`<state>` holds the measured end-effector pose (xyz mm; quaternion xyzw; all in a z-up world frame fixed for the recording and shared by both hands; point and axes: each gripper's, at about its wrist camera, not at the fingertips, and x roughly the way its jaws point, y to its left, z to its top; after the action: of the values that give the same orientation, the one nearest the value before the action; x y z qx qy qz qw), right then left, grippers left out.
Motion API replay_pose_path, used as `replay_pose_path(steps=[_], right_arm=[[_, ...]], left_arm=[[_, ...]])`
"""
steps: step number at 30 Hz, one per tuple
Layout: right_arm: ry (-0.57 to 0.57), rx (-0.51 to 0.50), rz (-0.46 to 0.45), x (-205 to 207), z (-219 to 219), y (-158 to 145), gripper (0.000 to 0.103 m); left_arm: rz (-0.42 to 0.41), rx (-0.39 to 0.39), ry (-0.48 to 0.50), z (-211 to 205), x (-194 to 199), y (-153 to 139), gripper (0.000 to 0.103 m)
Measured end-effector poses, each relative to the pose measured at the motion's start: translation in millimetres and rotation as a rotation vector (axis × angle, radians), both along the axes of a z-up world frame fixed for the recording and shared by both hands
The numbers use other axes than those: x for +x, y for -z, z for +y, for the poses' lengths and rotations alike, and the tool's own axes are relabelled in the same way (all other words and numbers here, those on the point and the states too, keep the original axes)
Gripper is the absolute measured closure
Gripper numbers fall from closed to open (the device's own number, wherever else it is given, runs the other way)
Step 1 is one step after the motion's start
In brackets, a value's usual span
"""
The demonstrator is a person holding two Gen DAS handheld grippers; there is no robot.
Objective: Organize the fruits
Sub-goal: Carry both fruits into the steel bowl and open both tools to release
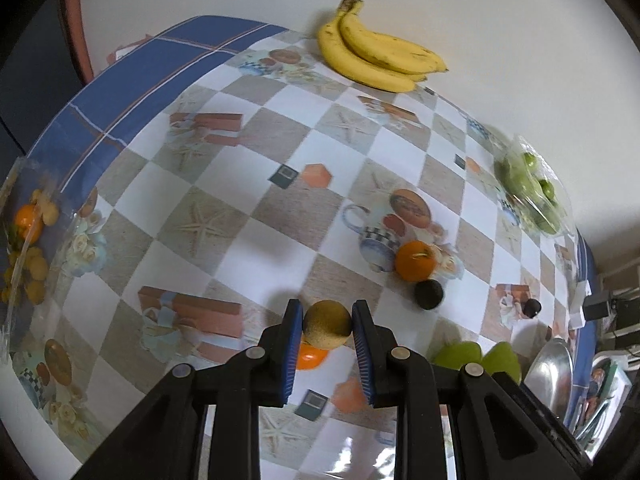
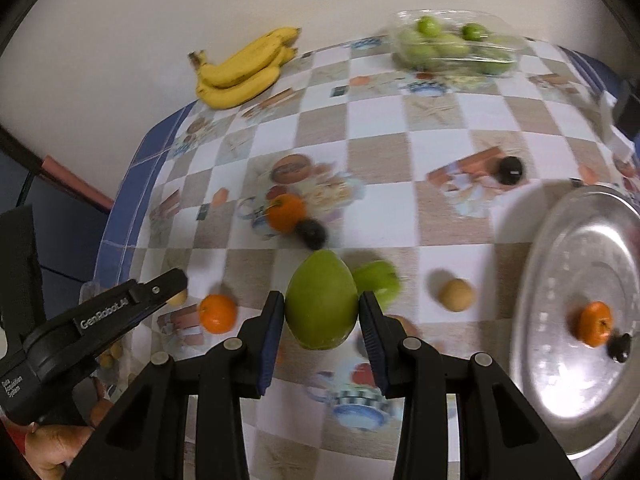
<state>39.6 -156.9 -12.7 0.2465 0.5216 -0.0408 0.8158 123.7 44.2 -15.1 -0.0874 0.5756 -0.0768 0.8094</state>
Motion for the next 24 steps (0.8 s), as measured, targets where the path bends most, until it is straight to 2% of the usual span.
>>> replay_pose_path(steps=[9, 15, 18, 24], right_arm=[[0.131, -0.059, 0.032, -24, -57, -2, 0.063], [0.209, -0.079, 0.038, -40, -90, -6, 0.063], [0.254, -0.079, 0.052, -50, -108, -5, 0.063], [0.357, -0.080, 0.072, -73, -151, -1, 0.063]], left_arm=[[-0.021, 0.010, 0.074, -46, -13, -7, 0.076], [-0.037, 0.015, 0.158, -85, -29, -10, 0.076], [-0.017, -0.020, 0.188, -99, -33, -7, 0.076], [-0.005, -0.015, 0.274, -141, -52, -2, 0.076]])
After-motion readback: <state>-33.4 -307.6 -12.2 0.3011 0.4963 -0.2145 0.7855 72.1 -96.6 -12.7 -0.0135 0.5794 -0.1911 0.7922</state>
